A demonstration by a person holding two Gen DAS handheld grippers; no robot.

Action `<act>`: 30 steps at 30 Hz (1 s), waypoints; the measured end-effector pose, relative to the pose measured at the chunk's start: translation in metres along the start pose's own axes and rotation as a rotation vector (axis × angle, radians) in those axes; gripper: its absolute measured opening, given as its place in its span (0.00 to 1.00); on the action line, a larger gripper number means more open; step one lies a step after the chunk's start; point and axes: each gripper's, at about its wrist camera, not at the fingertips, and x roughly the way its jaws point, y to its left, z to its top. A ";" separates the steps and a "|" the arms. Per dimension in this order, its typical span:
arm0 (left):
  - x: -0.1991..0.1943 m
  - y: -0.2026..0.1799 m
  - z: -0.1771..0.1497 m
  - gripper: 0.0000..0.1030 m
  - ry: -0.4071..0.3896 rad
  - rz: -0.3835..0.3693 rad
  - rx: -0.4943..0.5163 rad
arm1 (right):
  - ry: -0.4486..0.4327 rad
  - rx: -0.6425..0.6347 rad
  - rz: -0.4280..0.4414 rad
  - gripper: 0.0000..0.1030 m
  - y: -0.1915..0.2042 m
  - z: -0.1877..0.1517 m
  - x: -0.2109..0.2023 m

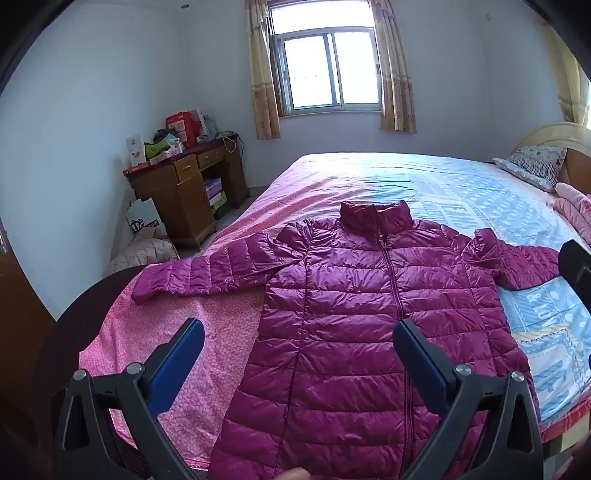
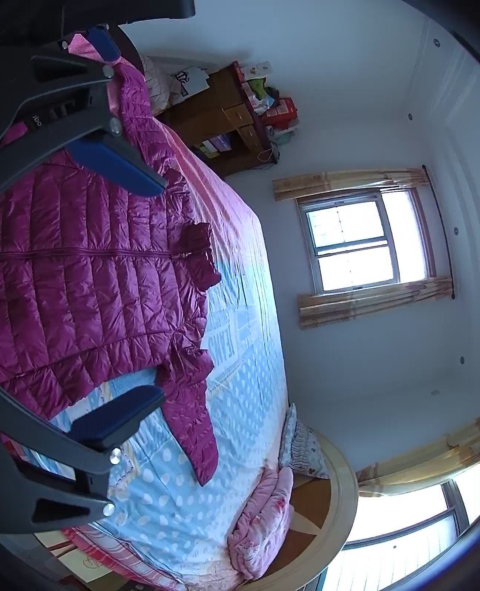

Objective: Fold large clothes

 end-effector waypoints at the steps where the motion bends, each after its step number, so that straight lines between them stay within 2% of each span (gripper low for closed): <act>1: -0.001 0.000 0.000 0.99 -0.004 -0.010 -0.006 | 0.005 -0.002 -0.002 1.00 0.000 0.000 0.000; 6: -0.002 -0.003 0.001 0.99 -0.007 -0.072 -0.018 | -0.007 -0.001 -0.014 1.00 -0.002 0.000 -0.001; 11: 0.001 0.007 0.007 0.99 -0.002 -0.087 -0.045 | 0.014 -0.009 -0.011 1.00 0.000 -0.002 0.004; 14: 0.007 0.010 0.011 0.99 0.008 -0.080 -0.065 | 0.022 -0.007 -0.013 1.00 0.000 -0.002 0.005; 18: 0.000 0.010 0.000 0.99 -0.012 -0.061 -0.060 | 0.032 -0.002 -0.014 1.00 -0.001 -0.003 0.006; 30: 0.000 0.009 -0.002 0.99 -0.011 -0.062 -0.056 | 0.049 -0.007 -0.013 1.00 0.003 -0.005 0.011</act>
